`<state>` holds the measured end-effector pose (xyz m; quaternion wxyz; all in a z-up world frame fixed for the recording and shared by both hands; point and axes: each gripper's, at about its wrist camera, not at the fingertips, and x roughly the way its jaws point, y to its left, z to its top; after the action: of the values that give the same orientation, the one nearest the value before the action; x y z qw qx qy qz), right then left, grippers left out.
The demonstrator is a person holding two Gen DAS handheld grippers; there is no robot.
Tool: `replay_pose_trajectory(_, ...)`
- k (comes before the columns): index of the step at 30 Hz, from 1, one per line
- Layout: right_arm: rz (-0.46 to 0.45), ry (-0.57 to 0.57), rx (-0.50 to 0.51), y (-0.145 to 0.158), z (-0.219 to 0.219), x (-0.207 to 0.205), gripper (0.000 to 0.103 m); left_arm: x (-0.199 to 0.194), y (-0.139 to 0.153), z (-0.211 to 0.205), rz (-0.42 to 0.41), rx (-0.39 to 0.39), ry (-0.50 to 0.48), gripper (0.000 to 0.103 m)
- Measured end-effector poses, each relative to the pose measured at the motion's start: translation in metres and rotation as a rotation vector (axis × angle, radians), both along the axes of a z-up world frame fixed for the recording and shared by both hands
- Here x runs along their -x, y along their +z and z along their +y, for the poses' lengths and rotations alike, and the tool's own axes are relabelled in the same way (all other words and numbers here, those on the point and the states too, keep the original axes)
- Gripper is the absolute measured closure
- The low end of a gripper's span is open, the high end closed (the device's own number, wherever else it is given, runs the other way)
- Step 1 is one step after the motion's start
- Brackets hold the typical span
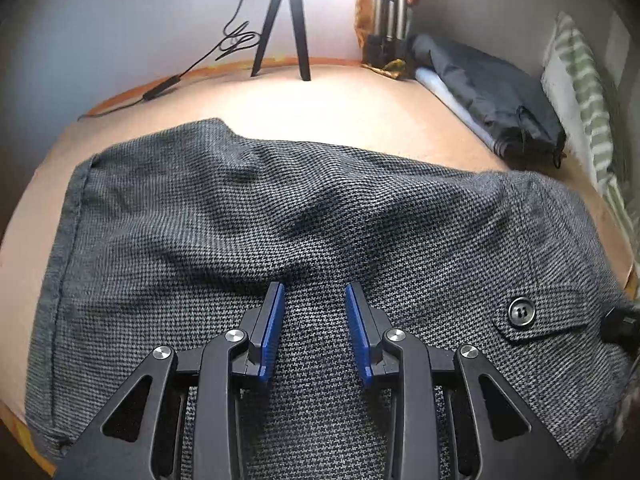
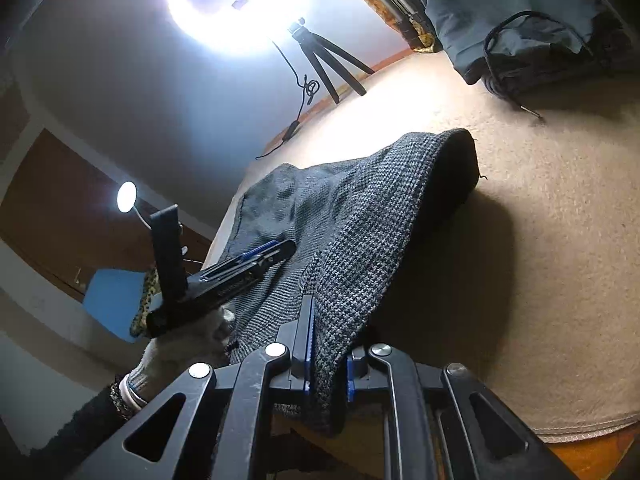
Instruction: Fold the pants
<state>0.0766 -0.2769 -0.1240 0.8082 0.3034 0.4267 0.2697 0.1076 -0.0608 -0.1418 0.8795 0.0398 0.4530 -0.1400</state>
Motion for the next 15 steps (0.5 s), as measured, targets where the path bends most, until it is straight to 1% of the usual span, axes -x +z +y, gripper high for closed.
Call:
replay_pose_trajectory(5,0.013,-0.011,-0.033,0.0,-0.001,-0.004,0.094,0.008,0.011,0.014,-0.009,0.036,0.045,0.073)
replay_pose_trajectory(9,0.001,-0.014,-0.039,0.006,0.003,-0.006,0.094,0.022,0.015,0.021,-0.038,-0.013,0.05,0.073)
replay_pose_trajectory(12,-0.007,-0.014,-0.043,0.012,0.008,-0.01,0.094,0.028,0.011,0.025,-0.02,-0.014,0.055,0.073)
replay_pose_trajectory(15,-0.016,-0.013,-0.048,0.019,0.012,-0.014,0.094,0.03,0.001,0.022,-0.002,-0.052,0.024,0.073)
